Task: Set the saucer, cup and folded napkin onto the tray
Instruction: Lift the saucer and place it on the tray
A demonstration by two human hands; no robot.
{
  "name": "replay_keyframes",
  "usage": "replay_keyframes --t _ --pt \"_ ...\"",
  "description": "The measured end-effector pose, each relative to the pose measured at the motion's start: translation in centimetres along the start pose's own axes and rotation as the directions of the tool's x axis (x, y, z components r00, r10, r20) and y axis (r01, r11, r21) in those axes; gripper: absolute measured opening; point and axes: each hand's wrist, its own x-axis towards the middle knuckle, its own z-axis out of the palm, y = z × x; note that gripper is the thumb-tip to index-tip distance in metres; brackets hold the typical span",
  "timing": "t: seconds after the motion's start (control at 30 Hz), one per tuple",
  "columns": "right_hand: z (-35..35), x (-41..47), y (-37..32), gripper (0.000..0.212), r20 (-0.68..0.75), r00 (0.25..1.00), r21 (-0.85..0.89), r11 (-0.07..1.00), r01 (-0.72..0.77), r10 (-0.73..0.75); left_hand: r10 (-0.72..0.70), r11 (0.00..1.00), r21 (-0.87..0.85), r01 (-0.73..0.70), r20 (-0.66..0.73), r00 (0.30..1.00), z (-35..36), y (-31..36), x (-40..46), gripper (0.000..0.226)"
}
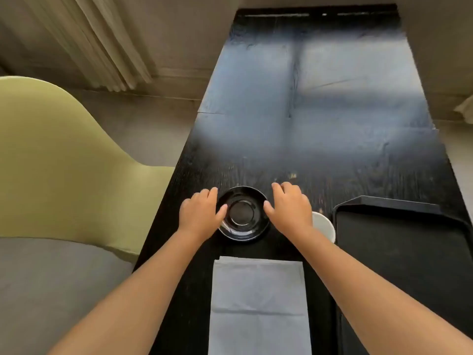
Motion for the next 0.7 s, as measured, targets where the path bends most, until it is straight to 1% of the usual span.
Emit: replay_keyframes --t 0.1,0.2,0.3,0.4,0.47,0.6,0.7 --pt "2.5 1.3 -0.2 0.049 0.045 0.998 0.045 0.998 -0.054 0.052 -0.027 1.0 -0.008 0.028 0.044 0.999 2.5 -1.5 1.1 0.059" --pt "4.7 1.9 -0.6 0.052 0.125 0.984 0.107 0.984 -0.141 0.127 -0.092 0.994 -0.039 0.099 0.139 0.986 4.5 -2.0 1.4 0.066" --pt "6.0 1.8 -1.0 0.037 0.142 0.972 0.138 0.969 -0.207 0.187 -0.107 0.987 -0.102 0.125 0.167 0.98 5.9 -1.9 1.1 0.065" --pt "6.6 1.5 -1.0 0.027 0.126 0.976 0.092 0.977 -0.19 0.178 -0.116 0.971 -0.19 0.146 0.162 0.98 6.4 -1.7 0.6 0.056" --pt "6.7 1.7 -1.1 0.024 0.136 0.974 0.106 0.975 -0.197 0.182 -0.142 0.949 -0.258 0.181 0.163 0.976 6.5 -1.6 0.6 0.049" --pt "6.6 2.2 -1.4 0.015 0.206 0.946 0.255 0.919 -0.3 0.251 -0.194 0.867 -0.417 0.272 0.221 0.956 6.4 -1.2 0.6 0.03" --pt "6.0 2.0 -1.3 0.023 0.215 0.939 0.396 0.855 -0.334 0.267 -0.243 0.77 -0.542 0.337 0.239 0.94 6.1 -1.2 0.1 0.022"
